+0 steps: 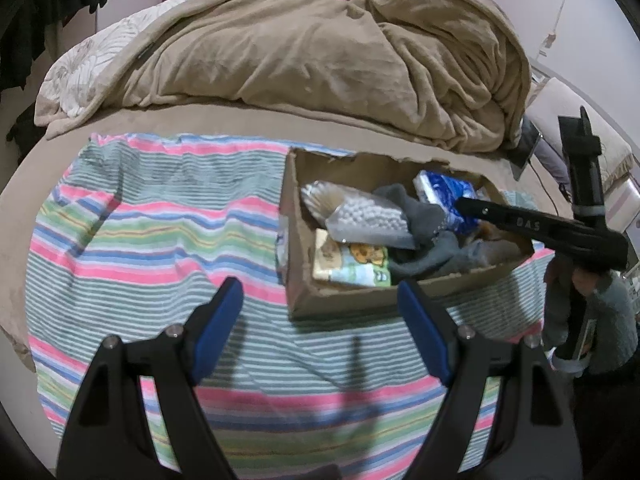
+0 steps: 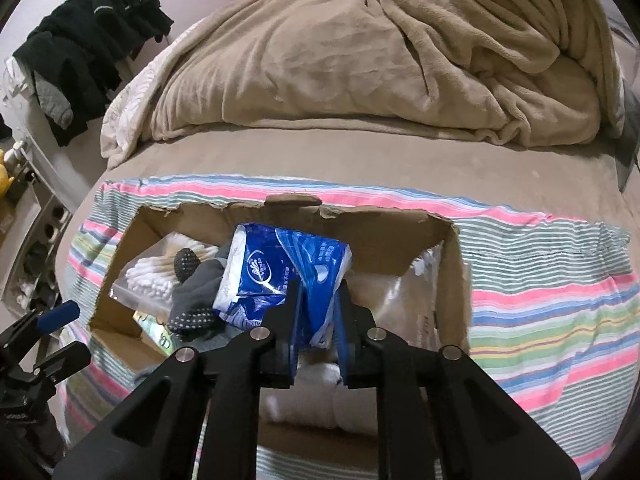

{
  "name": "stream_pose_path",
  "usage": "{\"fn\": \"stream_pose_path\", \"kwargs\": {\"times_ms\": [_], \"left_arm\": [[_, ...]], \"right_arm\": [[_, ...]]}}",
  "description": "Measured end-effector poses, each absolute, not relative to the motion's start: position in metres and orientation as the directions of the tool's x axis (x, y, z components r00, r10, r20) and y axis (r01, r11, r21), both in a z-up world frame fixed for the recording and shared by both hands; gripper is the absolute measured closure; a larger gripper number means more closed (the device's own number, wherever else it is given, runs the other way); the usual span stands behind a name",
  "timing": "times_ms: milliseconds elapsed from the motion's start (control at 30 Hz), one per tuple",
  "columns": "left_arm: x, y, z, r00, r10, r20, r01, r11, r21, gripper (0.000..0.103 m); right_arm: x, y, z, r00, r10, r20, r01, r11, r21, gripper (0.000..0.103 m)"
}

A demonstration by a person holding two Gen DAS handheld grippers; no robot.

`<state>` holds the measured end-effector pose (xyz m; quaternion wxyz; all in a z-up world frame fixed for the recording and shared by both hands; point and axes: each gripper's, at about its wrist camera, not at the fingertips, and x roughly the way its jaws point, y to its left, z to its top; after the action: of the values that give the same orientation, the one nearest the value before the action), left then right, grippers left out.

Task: Organize objects
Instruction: 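Carry the blue packet over the box and lower it in with the right tool, then open the right tool to release the blue packet into the box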

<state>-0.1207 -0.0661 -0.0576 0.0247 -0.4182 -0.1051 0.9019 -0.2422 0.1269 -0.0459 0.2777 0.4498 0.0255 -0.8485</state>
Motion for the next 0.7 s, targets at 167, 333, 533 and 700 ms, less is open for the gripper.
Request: {"fn": "stream_pose_path", "kwargs": {"times_ms": [167, 333, 533, 700], "left_arm": [[-0.122, -0.069, -0.059, -0.648, 0.134, -0.750, 0.046, -0.976, -0.214, 0.022], [-0.120, -0.071, -0.059, -0.651, 0.131, -0.748, 0.049, -0.976, -0.214, 0.022], [-0.115, -0.069, -0.051, -0.661, 0.129, -0.739, 0.044, -0.977, -0.210, 0.022], [-0.107, -0.065, -0.044, -0.666, 0.125, -0.736, 0.042, -0.978, -0.204, 0.022]], "right_arm": [[-0.246, 0.115, -0.048, -0.460, -0.417, -0.784, 0.495, -0.853, 0.163, 0.081], [-0.245, 0.116, -0.043, -0.478, -0.411, -0.777, 0.490, -0.858, 0.152, 0.066], [-0.234, 0.122, -0.030, -0.503, -0.415, -0.758, 0.485, -0.862, 0.150, 0.045], [-0.221, 0.128, -0.022, -0.511, -0.423, -0.749, 0.490, -0.859, 0.150, 0.042]]}}
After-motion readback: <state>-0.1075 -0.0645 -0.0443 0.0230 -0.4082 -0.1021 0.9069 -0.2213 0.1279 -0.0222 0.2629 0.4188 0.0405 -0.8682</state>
